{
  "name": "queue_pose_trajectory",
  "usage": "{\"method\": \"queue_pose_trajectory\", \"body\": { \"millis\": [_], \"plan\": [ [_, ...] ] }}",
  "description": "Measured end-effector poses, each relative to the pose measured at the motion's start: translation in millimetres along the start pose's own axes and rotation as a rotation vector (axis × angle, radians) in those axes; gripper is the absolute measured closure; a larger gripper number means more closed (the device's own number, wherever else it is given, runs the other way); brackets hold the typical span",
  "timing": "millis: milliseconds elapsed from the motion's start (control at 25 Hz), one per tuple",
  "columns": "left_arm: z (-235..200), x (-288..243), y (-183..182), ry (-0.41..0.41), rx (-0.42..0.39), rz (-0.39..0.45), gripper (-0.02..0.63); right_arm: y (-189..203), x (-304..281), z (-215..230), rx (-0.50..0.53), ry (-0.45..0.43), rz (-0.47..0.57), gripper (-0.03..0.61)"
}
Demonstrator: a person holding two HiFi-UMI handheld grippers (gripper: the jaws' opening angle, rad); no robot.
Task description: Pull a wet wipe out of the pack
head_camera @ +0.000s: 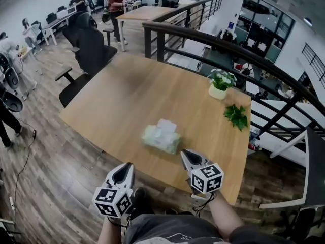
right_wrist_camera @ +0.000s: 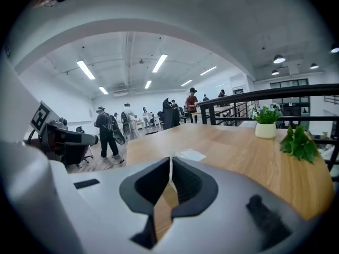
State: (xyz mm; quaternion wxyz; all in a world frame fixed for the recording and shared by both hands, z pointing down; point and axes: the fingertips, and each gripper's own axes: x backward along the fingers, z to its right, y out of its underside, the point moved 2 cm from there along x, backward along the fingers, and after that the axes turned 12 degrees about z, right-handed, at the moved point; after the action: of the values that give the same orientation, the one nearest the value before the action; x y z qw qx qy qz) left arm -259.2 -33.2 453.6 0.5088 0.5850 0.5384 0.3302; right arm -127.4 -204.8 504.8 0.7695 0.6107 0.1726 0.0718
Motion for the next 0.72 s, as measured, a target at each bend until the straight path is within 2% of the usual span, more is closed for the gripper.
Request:
{"method": "queue_pose_trajectory", "body": {
  "millis": [240, 600, 720],
  "plan": [
    [-21.3, -59.6, -9.8, 0.174, -0.015, -0.061, 0.575, -6.9, -28.4, 17.3, -0.016, 0.14, -0.006, 0.552],
    [1.2, -123.2, 22.9, 0.461, -0.091, -0.267, 0.572, -3.2, -36.8, 34.9, -0.069, 0.327, -0.007, 0.552],
    [4.1, -139.6, 32.6, 0.511, -0.143, -0.305, 0.518, -2.4, -38.0, 31.8, -0.071, 0.374, -0.012, 0.552]
  ]
}}
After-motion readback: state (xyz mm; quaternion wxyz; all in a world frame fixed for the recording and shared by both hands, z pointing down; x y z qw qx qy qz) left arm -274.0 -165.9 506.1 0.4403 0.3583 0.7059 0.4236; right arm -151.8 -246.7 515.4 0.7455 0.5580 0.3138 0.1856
